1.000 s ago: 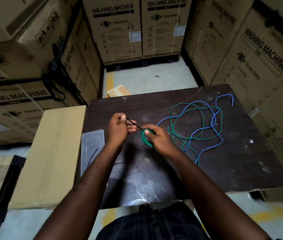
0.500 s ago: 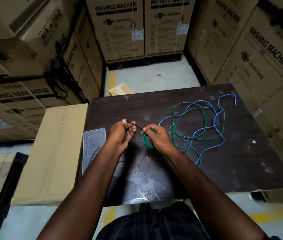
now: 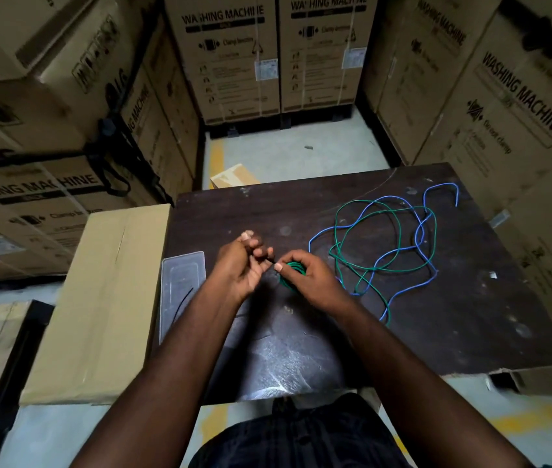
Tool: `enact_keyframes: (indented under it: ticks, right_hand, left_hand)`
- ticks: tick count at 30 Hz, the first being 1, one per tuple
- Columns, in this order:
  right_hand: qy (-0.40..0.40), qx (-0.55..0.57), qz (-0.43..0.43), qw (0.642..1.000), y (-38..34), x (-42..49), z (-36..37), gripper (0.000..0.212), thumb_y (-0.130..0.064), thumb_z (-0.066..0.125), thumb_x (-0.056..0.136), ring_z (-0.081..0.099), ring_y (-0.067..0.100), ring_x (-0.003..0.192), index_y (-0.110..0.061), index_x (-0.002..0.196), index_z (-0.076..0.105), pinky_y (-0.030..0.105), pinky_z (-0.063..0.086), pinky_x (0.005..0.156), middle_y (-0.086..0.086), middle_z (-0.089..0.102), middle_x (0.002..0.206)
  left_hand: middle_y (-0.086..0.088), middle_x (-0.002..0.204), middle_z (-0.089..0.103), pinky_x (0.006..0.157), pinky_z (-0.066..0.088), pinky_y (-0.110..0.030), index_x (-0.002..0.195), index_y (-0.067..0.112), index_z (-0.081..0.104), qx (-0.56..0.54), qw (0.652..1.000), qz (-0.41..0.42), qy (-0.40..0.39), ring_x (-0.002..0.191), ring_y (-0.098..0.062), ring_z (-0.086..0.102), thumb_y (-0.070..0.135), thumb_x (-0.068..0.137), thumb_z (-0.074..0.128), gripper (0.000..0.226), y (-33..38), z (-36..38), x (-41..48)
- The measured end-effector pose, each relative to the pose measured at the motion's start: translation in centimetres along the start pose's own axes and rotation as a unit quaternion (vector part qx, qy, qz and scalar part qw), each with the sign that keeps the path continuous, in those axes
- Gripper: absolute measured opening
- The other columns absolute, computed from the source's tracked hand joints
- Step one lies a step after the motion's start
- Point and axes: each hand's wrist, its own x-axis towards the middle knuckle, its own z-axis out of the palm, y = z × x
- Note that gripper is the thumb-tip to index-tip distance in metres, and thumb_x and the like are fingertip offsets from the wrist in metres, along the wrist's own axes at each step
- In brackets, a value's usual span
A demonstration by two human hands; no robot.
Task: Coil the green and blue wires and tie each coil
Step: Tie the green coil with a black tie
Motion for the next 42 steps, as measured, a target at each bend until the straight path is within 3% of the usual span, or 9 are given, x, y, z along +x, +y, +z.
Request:
enact_keyframes:
  ticks: [6, 11, 14, 18, 21, 28, 34, 39, 42]
  right_hand:
    - [-0.001, -0.169, -0.125, 0.978, 0.9, 0.0, -1.7, 0.006, -0.017, 0.069, 0.087, 0.052, -0.002, 0.076, -0.013, 0.091, 0.070, 0.015, 0.039, 0.071, -0.008, 0.056, 0.081]
    - [-0.020, -0.229, -0.157, 0.960, 1.3, 0.8, -0.7, 0.012, -0.020, 0.063, 0.091, 0.056, 0.010, 0.080, -0.015, 0.100, 0.068, 0.026, 0.044, 0.073, -0.001, 0.060, 0.086]
    - [-0.021, -0.244, -0.178, 0.953, 1.5, 1.1, -0.8, 0.010, -0.021, 0.061, 0.091, 0.056, 0.012, 0.080, -0.016, 0.098, 0.066, 0.025, 0.042, 0.072, -0.003, 0.059, 0.087]
    - [-0.018, -0.227, -0.178, 0.957, 2.2, 0.7, -1.0, 0.005, -0.015, 0.063, 0.089, 0.046, 0.001, 0.078, -0.013, 0.093, 0.065, 0.015, 0.036, 0.072, -0.012, 0.050, 0.084]
    - [-0.028, -0.228, -0.182, 0.956, 2.2, 0.9, -0.8, 0.006, -0.016, 0.062, 0.090, 0.048, 0.003, 0.079, -0.013, 0.094, 0.066, 0.018, 0.039, 0.073, -0.006, 0.056, 0.084]
    - [-0.033, -0.187, -0.140, 0.972, 2.6, 0.8, -0.7, 0.009, -0.017, 0.062, 0.090, 0.055, 0.006, 0.078, -0.014, 0.095, 0.068, 0.018, 0.040, 0.074, -0.003, 0.061, 0.086]
    - [-0.047, -0.161, -0.099, 0.981, 2.1, 0.9, -0.4, 0.010, -0.021, 0.067, 0.088, 0.054, -0.012, 0.082, -0.016, 0.096, 0.070, 0.008, 0.037, 0.076, -0.013, 0.061, 0.087]
    - [-0.041, -0.064, -0.010, 0.997, 2.3, 0.6, 1.0, 0.020, -0.021, 0.066, 0.087, 0.061, -0.004, 0.088, -0.014, 0.105, 0.069, 0.018, 0.047, 0.085, -0.006, 0.069, 0.098]
    - [-0.040, -0.007, 0.044, 0.998, 2.2, 1.1, 1.5, 0.013, -0.023, 0.066, 0.085, 0.062, 0.005, 0.076, -0.024, 0.098, 0.068, 0.030, 0.051, 0.077, -0.006, 0.070, 0.083]
  left_hand:
    - [0.007, 0.045, 0.036, 0.048, 0.044, -0.020, 0.079, 0.017, 0.044, 0.082, 0.996, 0.022, 0.015, 0.035, -0.006, 0.028, -0.001, 0.097, 0.024, 0.032, -1.8, 0.3, -0.7]
    - [0.006, 0.046, 0.035, 0.046, 0.044, -0.020, 0.079, 0.016, 0.044, 0.100, 0.993, 0.050, 0.043, 0.036, -0.007, 0.028, 0.000, 0.097, 0.022, 0.033, -1.7, 0.2, -0.3]
    - [0.006, 0.046, 0.034, 0.050, 0.043, -0.022, 0.078, 0.016, 0.044, 0.092, 0.994, 0.042, 0.046, 0.036, -0.007, 0.027, 0.000, 0.096, 0.022, 0.033, -1.7, 0.0, -0.5]
    - [0.006, 0.042, 0.034, 0.055, 0.038, -0.024, 0.077, 0.015, 0.043, 0.056, 0.997, 0.024, 0.048, 0.034, -0.007, 0.027, 0.002, 0.098, 0.021, 0.034, -2.7, -0.1, -0.6]
    - [0.007, 0.043, 0.034, 0.051, 0.039, -0.022, 0.076, 0.016, 0.042, 0.027, 0.999, 0.019, 0.040, 0.034, -0.007, 0.027, 0.005, 0.101, 0.023, 0.033, -2.2, -0.7, -0.3]
    - [0.006, 0.042, 0.034, 0.047, 0.040, -0.021, 0.074, 0.016, 0.039, 0.000, 0.999, -0.009, 0.036, 0.033, -0.007, 0.026, 0.008, 0.102, 0.024, 0.033, -2.2, -1.0, 0.5]
    - [0.005, 0.046, 0.040, 0.054, 0.051, -0.023, 0.073, 0.017, 0.043, -0.032, 0.999, -0.019, 0.031, 0.035, -0.007, 0.035, -0.004, 0.098, 0.028, 0.036, -0.9, -2.3, 1.5]
    - [0.005, 0.045, 0.044, 0.074, 0.049, -0.029, 0.073, 0.019, 0.042, -0.025, 0.999, -0.015, 0.032, 0.036, -0.005, 0.042, -0.004, 0.097, 0.026, 0.037, 0.4, -2.4, 2.4]
    - [0.006, 0.044, 0.043, 0.073, 0.048, -0.028, 0.073, 0.019, 0.042, -0.030, 0.999, -0.015, 0.035, 0.035, -0.005, 0.041, -0.001, 0.100, 0.026, 0.037, 0.8, -2.2, 3.3]
